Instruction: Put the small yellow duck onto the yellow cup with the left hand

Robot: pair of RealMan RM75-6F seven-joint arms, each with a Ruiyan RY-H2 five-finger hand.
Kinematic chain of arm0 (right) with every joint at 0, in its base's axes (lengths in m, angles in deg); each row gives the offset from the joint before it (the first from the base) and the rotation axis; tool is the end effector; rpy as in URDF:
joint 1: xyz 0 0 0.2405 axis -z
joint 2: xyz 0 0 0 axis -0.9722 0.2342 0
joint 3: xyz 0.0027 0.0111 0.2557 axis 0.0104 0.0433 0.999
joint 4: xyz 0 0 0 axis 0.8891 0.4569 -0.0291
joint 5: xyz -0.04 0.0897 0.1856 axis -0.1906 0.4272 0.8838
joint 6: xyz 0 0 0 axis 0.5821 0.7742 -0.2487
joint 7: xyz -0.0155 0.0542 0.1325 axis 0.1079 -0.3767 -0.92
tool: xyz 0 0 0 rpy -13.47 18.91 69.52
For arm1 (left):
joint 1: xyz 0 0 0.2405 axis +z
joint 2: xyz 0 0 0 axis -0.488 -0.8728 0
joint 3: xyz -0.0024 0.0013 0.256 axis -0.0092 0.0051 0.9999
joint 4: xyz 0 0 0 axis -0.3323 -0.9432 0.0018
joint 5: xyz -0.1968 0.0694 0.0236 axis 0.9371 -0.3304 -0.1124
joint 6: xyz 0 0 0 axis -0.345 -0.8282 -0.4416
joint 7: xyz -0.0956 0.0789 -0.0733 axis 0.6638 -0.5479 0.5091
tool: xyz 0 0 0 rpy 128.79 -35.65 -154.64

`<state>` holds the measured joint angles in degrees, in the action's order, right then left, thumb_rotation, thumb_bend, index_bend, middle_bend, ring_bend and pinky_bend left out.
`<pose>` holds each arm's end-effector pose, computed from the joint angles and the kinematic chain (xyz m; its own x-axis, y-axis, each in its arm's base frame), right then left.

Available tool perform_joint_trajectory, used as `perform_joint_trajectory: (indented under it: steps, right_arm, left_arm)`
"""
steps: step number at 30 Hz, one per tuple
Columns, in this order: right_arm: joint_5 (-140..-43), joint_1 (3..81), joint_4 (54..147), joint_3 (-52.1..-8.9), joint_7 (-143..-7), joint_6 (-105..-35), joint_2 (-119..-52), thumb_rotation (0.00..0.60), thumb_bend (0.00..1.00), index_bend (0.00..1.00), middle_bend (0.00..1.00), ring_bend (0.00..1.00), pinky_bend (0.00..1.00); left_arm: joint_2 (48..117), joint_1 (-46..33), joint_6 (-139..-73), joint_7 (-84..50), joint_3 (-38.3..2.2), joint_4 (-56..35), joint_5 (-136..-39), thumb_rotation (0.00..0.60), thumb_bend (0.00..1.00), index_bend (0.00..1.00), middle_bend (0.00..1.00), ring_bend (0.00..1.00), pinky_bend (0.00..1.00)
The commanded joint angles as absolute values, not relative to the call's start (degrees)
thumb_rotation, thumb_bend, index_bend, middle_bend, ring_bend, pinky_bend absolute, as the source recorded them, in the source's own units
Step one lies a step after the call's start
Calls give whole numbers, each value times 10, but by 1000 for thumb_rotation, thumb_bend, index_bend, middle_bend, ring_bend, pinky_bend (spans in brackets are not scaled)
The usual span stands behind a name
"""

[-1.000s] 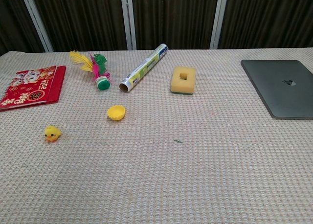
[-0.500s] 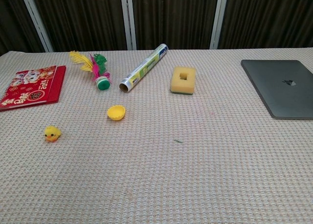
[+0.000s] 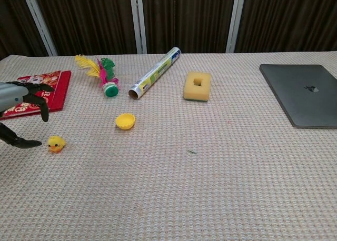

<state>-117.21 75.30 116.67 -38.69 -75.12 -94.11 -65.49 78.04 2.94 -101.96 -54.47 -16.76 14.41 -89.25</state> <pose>-0.3205 -0.1581 0.1708 0.4185 0.0136 0.9081 -0.9082 0.0044 0.4185 -0.2269 0.2737 0.0292 0.6219 0.2924 0.7265 0.7831 -0.2310 -0.5774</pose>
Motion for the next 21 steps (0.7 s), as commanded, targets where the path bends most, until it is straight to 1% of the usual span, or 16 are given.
perform_joint_trajectory:
  steps: [1,6,17,21]
  right_arm:
    - [-1173,754,1165,-387,-754,-944,-655,600,0,40,0,0,0]
    - [-1175,756,1163,-386,-758,-948,-655,600,0,40,0,0,0]
    - [-1177,755,1161,-383,-762,-953,-659,600,0,40,0,0,0]
    - [-1177,755,1160,-382,-764,-954,-659,600,0,40,0,0,0]
  left_arm:
    - [808,8,-1012,-582,-169,118,-858,467,198,372,0,0,2]
    - [829,-5,-1010,-597,-164,89,-829,468,226,365,0,0,2]
    - [856,-23,-1007,-606,-152,53,-802,467,230,367,0,0,2]
    - [863,-26,-1008,-600,-150,42,-797,467,302,396,0,0,3]
